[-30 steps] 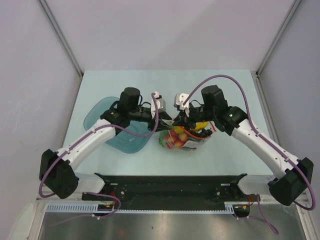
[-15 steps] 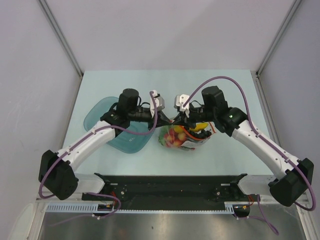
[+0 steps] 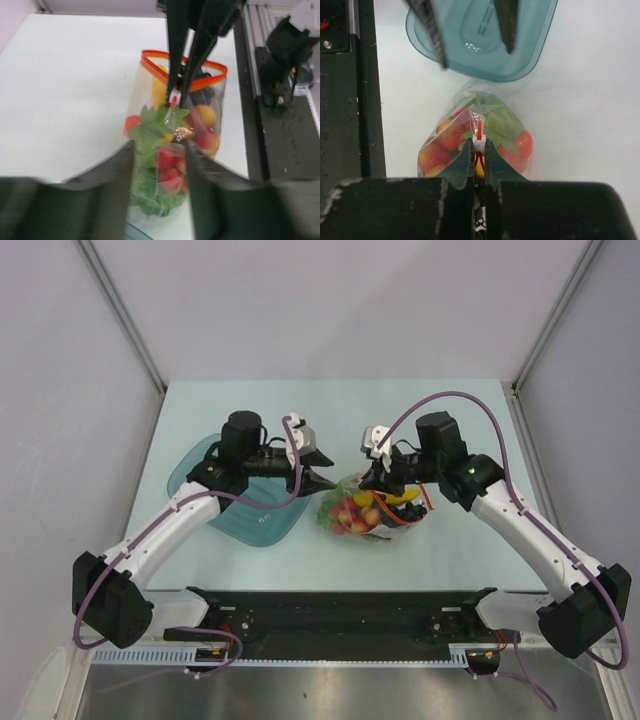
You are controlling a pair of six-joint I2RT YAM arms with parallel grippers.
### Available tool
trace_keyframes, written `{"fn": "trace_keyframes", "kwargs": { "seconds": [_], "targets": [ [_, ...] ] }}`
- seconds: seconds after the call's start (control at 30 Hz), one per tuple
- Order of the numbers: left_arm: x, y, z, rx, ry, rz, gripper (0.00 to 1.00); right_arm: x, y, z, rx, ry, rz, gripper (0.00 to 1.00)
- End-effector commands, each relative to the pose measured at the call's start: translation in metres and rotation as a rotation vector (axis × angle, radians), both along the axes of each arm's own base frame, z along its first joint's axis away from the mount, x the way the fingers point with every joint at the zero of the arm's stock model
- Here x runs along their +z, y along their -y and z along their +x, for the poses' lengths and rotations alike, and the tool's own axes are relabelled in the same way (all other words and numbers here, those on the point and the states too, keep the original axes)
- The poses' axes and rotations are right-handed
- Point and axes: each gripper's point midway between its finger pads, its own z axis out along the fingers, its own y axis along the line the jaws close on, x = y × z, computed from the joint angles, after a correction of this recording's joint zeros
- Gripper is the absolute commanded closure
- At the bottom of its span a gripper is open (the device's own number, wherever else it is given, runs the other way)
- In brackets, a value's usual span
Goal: Place the food in the zip-top bag and seal the zipper
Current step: Zip the zipper food storage bag at the center of the board.
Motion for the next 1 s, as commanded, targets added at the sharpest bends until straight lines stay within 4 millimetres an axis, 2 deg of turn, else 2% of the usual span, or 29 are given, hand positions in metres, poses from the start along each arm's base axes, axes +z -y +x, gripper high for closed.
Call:
{"fn": "trace_keyframes", "kwargs": {
  "seconds": [0.0,0.03,0.07,0.13,0.2,0.23,0.33,0.4,0.5,0.53,0.6,0.67,0.7,0.8,0.97],
  "targets": [
    [0.007,0.012,-0.011,-0.082,0.101,0.055,0.36,0.043,-0.016,-0.005,0.043,0.072,0.122,1.00],
    [0.006,0.015,-0.013,-0.094,0.101,0.055,0.25,0.044,-0.018,-0.006,0.051,0.071,0.129,1.00],
    [0.002,0.017,-0.012,-0.096,0.088,0.061,0.21,0.047,-0.021,-0.007,0.058,0.073,0.136,1.00],
    [0.002,0.022,-0.011,-0.104,0.085,0.065,0.17,0.052,-0.024,-0.010,0.070,0.073,0.152,1.00],
    [-0.005,0.026,-0.009,-0.111,0.073,0.075,0.19,0.052,-0.026,-0.012,0.079,0.075,0.156,1.00],
    [-0.009,0.030,-0.011,-0.124,0.066,0.081,0.24,0.052,-0.026,-0.013,0.078,0.069,0.157,1.00],
    [-0.020,0.037,-0.014,-0.151,0.041,0.096,0.30,0.052,-0.029,-0.013,0.079,0.063,0.162,1.00],
    [-0.022,0.040,-0.013,-0.151,0.051,0.086,0.33,0.054,-0.031,-0.013,0.081,0.064,0.168,1.00],
    [-0.024,0.044,-0.011,-0.146,0.047,0.063,0.44,0.054,-0.032,-0.012,0.075,0.052,0.175,1.00],
    [-0.025,0.045,-0.012,-0.146,0.039,0.060,0.53,0.053,-0.032,-0.013,0.076,0.050,0.175,1.00],
    [-0.024,0.046,-0.012,-0.145,0.043,0.035,0.64,0.052,-0.031,-0.014,0.075,0.045,0.174,1.00],
    [-0.021,0.046,-0.013,-0.142,0.051,0.018,0.71,0.051,-0.032,-0.015,0.078,0.040,0.175,1.00],
    [-0.021,0.047,-0.014,-0.139,0.041,0.008,0.82,0.050,-0.032,-0.016,0.078,0.034,0.174,1.00],
    [-0.018,0.050,-0.014,-0.142,0.033,-0.015,1.00,0.047,-0.030,-0.016,0.074,0.026,0.171,1.00],
    [-0.007,0.041,-0.007,-0.101,-0.001,-0.068,1.00,0.031,-0.020,-0.012,0.047,0.015,0.117,1.00]
  ]
}}
